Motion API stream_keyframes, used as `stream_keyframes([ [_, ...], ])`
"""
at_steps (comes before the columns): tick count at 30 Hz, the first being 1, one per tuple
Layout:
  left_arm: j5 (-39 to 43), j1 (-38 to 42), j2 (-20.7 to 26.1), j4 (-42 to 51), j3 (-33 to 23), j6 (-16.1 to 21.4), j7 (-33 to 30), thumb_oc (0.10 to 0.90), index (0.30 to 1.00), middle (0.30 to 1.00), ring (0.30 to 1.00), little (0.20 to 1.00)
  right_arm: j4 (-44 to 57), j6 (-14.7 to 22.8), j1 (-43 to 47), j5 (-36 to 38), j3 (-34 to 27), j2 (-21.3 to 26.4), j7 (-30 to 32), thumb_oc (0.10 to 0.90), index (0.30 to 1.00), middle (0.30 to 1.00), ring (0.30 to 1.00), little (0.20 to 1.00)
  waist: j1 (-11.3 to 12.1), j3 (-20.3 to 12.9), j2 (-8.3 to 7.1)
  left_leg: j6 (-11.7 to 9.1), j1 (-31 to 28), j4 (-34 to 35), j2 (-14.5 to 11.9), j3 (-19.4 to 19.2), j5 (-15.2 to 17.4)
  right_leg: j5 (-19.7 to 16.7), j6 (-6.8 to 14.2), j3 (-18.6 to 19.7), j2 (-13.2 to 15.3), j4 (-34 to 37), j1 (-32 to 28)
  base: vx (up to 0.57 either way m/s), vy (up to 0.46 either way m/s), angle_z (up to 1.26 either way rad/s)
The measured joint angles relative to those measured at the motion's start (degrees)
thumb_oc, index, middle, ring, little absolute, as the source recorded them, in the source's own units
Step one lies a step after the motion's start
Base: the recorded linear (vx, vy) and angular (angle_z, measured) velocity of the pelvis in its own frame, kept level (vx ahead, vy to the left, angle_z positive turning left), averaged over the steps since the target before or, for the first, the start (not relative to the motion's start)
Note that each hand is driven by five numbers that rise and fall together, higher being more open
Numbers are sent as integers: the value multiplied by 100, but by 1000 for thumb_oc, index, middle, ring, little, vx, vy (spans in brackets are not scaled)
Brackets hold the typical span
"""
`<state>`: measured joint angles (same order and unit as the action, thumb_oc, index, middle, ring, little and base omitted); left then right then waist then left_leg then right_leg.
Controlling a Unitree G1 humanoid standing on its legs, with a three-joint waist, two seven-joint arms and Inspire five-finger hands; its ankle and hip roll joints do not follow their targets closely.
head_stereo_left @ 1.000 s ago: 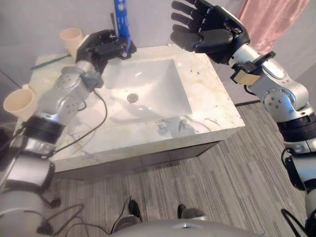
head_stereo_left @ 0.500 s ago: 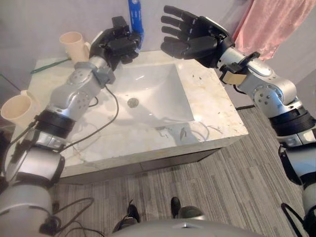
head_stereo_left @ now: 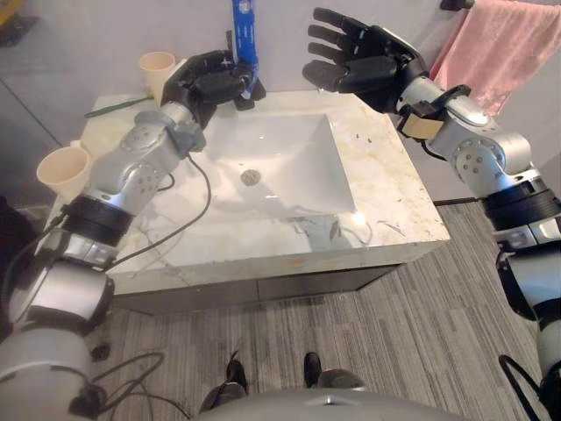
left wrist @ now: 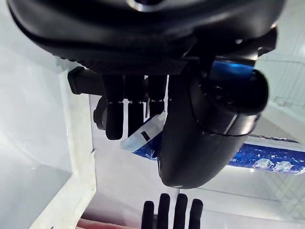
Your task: Organize the bathroom.
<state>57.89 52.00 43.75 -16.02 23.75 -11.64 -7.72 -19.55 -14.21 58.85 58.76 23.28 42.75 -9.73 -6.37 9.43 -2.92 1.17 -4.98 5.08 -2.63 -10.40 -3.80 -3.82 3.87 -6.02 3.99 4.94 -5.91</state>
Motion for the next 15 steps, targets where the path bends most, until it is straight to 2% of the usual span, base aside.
stream_keyframes([
  [10,98,0,28,365,201,-14,366,400,300,300,300,300,-95,9,77,1,159,-52,-194,800,900,900,900,900,28,-11,18,-16,57,-2,-6,86,-39,42,-36,-9,-10,-1,36,-34,-16,1],
  [15,98,0,-60,439,255,-317,414,400,300,300,300,300,-94,11,102,1,215,-206,-218,800,900,900,900,900,19,-11,19,-16,58,-2,-9,105,-39,42,-37,-22,-12,-1,27,-4,0,1],
])
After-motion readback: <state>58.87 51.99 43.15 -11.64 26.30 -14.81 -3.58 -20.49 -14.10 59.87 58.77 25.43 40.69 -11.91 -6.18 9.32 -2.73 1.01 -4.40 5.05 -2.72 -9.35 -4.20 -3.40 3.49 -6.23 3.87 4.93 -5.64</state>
